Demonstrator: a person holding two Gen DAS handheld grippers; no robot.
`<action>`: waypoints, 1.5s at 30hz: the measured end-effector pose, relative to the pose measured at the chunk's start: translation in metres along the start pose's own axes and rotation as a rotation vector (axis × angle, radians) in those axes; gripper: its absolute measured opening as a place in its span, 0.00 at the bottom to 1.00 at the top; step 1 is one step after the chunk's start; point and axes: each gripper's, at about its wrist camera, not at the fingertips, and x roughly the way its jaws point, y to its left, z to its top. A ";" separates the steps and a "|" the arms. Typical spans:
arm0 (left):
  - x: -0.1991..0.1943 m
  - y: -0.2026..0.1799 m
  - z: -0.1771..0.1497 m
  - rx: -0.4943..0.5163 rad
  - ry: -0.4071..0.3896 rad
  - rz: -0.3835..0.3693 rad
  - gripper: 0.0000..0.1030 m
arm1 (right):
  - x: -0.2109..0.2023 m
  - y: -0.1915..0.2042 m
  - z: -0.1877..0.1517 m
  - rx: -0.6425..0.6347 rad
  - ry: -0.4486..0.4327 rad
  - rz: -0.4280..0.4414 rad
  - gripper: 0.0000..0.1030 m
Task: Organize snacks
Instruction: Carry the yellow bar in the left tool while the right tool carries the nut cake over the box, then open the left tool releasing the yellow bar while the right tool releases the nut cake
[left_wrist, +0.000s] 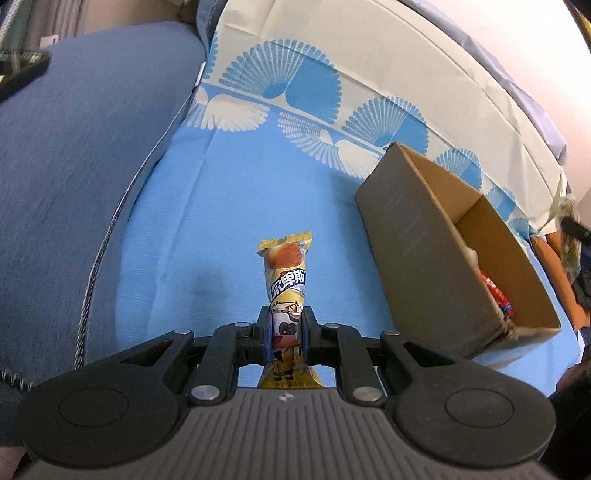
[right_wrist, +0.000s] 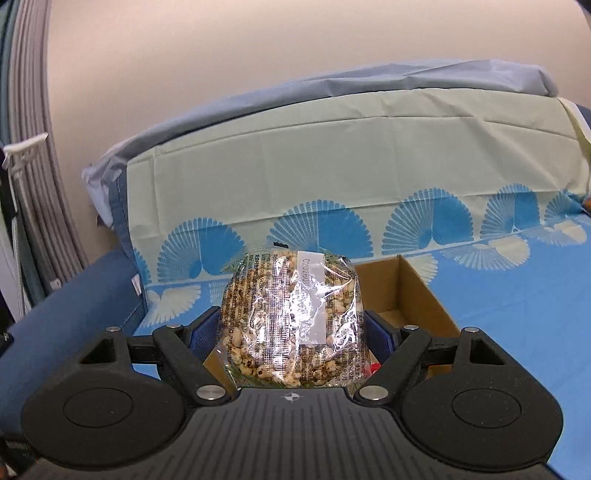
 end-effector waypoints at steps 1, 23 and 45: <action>0.000 -0.004 0.005 0.005 -0.005 -0.002 0.16 | 0.000 0.001 -0.001 -0.014 0.006 -0.004 0.79; 0.047 -0.205 0.097 0.156 -0.081 -0.244 0.16 | 0.012 -0.043 -0.005 0.150 0.085 -0.086 0.79; 0.044 -0.275 0.110 0.240 -0.116 -0.344 0.73 | 0.017 -0.041 -0.005 0.143 0.103 -0.133 0.89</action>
